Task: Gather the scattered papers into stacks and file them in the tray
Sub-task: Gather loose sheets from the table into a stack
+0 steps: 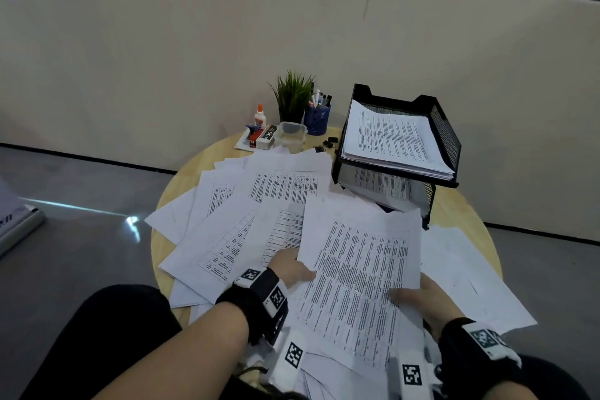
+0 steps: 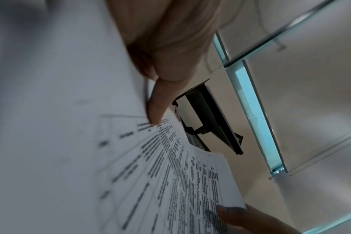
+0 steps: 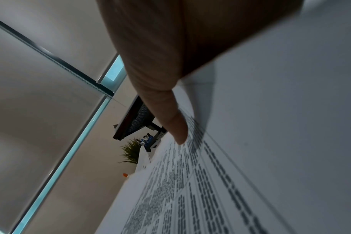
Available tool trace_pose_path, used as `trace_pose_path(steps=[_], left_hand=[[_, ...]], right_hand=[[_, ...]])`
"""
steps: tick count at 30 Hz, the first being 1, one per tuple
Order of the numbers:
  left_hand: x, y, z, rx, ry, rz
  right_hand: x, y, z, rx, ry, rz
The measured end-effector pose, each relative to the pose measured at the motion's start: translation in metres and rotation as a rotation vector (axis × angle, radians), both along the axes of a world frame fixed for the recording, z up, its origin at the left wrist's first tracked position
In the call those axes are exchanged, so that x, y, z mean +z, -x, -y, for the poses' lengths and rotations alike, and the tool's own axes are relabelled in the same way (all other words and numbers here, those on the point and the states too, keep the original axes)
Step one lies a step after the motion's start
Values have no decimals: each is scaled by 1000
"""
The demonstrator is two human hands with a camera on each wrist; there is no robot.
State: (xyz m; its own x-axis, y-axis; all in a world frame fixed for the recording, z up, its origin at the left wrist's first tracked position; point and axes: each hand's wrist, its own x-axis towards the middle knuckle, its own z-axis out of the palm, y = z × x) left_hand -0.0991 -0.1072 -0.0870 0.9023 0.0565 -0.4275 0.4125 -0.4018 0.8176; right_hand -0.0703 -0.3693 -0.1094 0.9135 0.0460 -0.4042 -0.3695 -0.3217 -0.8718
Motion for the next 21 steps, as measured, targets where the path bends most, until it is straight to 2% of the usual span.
trace_pose_path(steps=[3, 7, 11, 14, 17, 21], left_hand=[[-1, 5, 0, -4, 43, 18], [3, 17, -7, 98, 227, 122], [19, 21, -14, 159, 411, 211], [37, 13, -17, 166, 442, 309], [61, 0, -17, 192, 497, 407], [88, -17, -16, 229, 471, 559]], right_hand=[[-7, -5, 4, -93, 24, 92], [-3, -7, 6, -200, 112, 229], [13, -6, 0, -164, -244, 194], [41, -4, -11, -106, -420, 276], [75, -4, -25, -105, -488, 396], [109, -8, -36, -113, -504, 521]])
